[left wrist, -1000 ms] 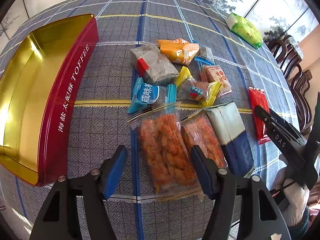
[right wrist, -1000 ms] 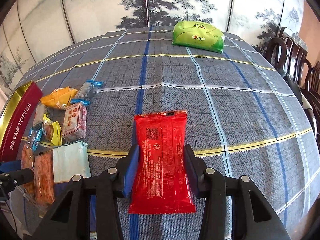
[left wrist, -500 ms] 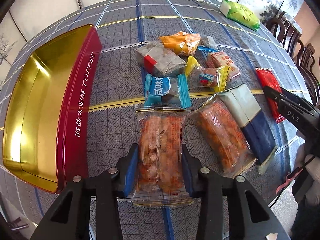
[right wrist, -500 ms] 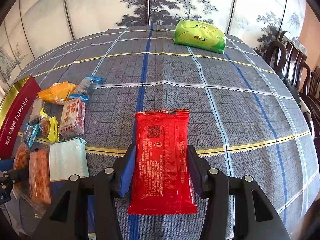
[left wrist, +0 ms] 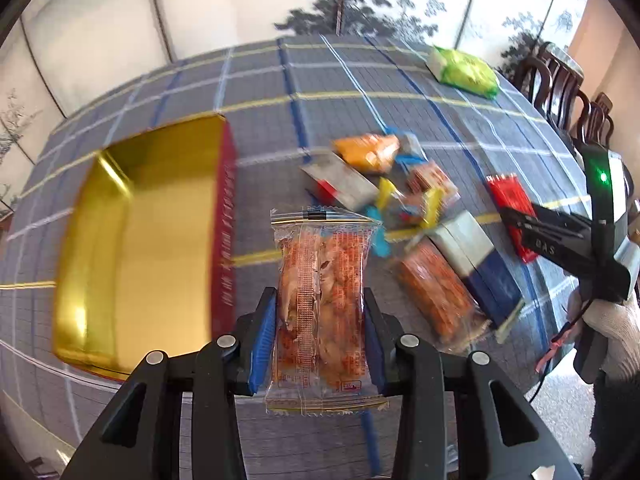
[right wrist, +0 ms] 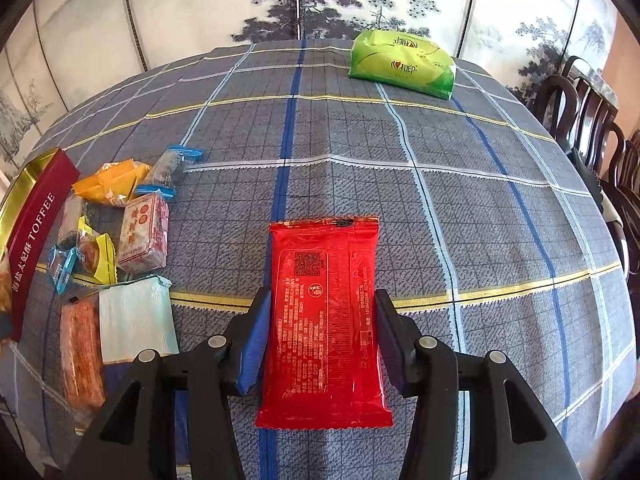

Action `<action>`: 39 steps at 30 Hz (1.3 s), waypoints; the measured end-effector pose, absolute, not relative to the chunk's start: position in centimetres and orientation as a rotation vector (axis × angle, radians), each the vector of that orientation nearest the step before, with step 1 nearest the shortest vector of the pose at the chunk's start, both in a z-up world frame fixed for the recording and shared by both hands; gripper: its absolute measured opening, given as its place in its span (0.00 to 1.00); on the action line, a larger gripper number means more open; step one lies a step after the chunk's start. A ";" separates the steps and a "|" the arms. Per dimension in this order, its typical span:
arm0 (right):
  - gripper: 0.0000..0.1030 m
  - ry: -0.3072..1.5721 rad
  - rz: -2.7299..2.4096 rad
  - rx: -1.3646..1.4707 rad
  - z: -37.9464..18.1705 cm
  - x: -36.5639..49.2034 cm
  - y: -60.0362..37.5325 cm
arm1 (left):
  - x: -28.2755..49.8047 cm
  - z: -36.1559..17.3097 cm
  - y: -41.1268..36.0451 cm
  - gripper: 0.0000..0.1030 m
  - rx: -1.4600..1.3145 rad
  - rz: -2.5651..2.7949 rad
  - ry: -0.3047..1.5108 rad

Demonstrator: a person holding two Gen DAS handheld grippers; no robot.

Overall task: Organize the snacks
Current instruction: 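Carry the clear cracker bag with the left gripper over the gold tin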

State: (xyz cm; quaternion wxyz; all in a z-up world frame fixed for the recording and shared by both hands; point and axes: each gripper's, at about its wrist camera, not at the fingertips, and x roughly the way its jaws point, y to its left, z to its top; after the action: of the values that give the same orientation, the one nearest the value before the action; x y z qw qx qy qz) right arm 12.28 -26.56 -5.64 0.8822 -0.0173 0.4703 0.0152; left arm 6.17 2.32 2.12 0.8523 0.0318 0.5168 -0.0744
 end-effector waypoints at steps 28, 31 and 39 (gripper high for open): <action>0.47 1.055 -0.042 -0.004 -5.5 13.2 -25.9 | 8.7 -3.8 18.2 0.35 0.132 0.140 1.182; 0.46 1.051 -0.051 -0.004 -5.5 13.1 -25.8 | 8.2 -3.9 18.2 0.34 0.111 0.140 1.183; 0.46 1.049 -0.057 0.000 -5.4 13.0 -25.8 | 7.1 -3.9 17.8 0.33 0.072 0.139 1.192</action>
State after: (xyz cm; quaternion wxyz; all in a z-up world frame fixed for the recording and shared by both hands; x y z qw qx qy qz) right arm 12.97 -25.79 -5.43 0.8652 0.0000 0.5006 -0.0274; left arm 7.10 17.76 -3.90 0.8246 0.0340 0.5609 0.0655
